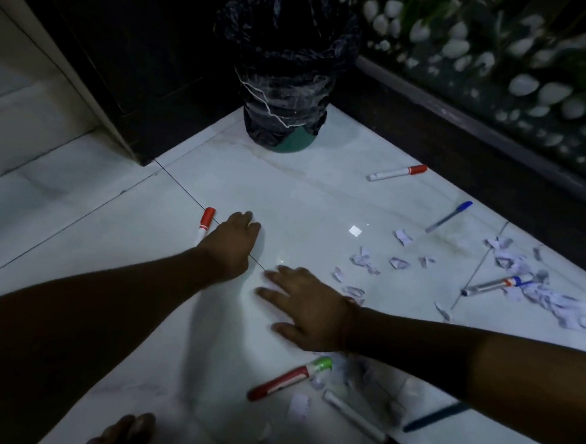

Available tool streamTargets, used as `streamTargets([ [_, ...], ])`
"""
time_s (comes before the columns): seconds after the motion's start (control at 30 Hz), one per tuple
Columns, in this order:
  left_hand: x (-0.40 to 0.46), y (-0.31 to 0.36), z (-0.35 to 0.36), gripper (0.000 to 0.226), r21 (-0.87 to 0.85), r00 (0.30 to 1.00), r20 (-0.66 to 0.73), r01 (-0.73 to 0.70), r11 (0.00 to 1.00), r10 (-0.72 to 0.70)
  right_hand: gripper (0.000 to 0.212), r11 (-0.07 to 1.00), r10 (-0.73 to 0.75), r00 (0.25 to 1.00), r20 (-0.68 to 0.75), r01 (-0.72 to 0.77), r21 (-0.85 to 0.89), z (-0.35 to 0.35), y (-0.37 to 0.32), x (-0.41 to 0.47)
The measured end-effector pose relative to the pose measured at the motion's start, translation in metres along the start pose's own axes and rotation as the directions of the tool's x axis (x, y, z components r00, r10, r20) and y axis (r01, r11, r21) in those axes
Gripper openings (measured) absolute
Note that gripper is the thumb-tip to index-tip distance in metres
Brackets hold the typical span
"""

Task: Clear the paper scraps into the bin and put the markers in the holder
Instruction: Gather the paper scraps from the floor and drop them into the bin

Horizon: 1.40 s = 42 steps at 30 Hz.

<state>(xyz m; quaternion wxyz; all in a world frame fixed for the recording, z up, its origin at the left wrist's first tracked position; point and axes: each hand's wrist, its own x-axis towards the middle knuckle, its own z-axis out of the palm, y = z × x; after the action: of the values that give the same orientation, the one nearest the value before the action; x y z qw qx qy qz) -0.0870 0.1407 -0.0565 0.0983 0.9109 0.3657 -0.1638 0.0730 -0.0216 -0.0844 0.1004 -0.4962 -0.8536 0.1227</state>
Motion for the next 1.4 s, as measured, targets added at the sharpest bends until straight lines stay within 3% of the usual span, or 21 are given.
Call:
streamTargets([
  [0.1,0.001,0.006,-0.011,0.072,0.091,0.994,0.110,-0.040,0.995,0.030,0.052,0.995,-0.029,0.996,0.080,0.036,-0.092,0.011,-0.006,0.003],
  [0.17,0.002,0.006,-0.022,0.068,0.097,0.986,0.127,-0.117,0.988,0.104,0.039,0.991,-0.047,0.997,0.055,0.053,-0.121,0.004,0.003,-0.008],
  [0.27,0.005,0.007,-0.028,0.062,0.121,0.959,0.149,-0.259,0.958,0.240,0.030,0.980,0.041,0.998,0.042,-0.032,-0.199,-0.009,0.031,-0.040],
  [0.43,0.005,0.013,-0.017,0.066,0.275,0.891,0.237,-0.445,0.853,0.388,0.042,0.960,0.218,0.975,-0.039,-0.221,-0.174,-0.018,0.013,-0.053],
  [0.53,-0.004,0.014,-0.013,0.071,0.254,0.865,0.270,-0.488,0.835,0.424,0.050,0.973,0.190,0.981,0.029,-0.185,-0.138,-0.004,-0.014,-0.041],
  [0.67,-0.019,0.014,0.004,0.078,0.132,0.852,0.164,-0.518,0.845,0.497,0.047,0.962,0.231,0.970,0.073,-0.216,-0.170,0.002,-0.009,-0.050],
  [0.77,-0.024,0.015,0.018,0.075,0.057,0.870,0.067,-0.491,0.869,0.488,0.037,0.914,0.369,0.929,-0.004,-0.364,-0.179,-0.007,-0.003,-0.052],
  [0.83,-0.026,0.019,0.024,0.071,0.027,0.879,0.018,-0.477,0.879,0.476,0.043,0.874,0.460,0.887,-0.037,-0.460,-0.153,-0.010,-0.007,-0.047],
  [1.0,-0.029,0.034,0.037,0.071,0.076,0.879,-0.032,-0.473,0.878,0.476,0.052,0.911,0.403,0.915,-0.005,-0.402,-0.094,0.003,-0.025,-0.036],
  [1.1,-0.031,0.043,0.042,0.071,0.090,0.848,-0.039,-0.524,0.847,0.529,0.041,0.858,0.497,0.863,-0.083,-0.504,-0.098,-0.006,-0.018,-0.038],
  [1.2,-0.033,0.045,0.049,0.067,0.132,0.804,-0.022,-0.587,0.799,0.594,0.035,0.830,0.552,0.814,-0.179,-0.557,0.025,-0.018,-0.029,-0.049],
  [1.3,-0.033,0.043,0.051,0.066,0.125,0.801,-0.031,-0.590,0.798,0.598,0.036,0.875,0.483,0.857,-0.182,-0.467,0.124,-0.023,-0.059,-0.061],
  [1.4,-0.031,0.038,0.050,0.066,0.122,0.775,-0.036,-0.623,0.773,0.631,0.033,0.921,0.386,0.921,-0.058,-0.381,0.080,-0.013,-0.086,-0.072],
])
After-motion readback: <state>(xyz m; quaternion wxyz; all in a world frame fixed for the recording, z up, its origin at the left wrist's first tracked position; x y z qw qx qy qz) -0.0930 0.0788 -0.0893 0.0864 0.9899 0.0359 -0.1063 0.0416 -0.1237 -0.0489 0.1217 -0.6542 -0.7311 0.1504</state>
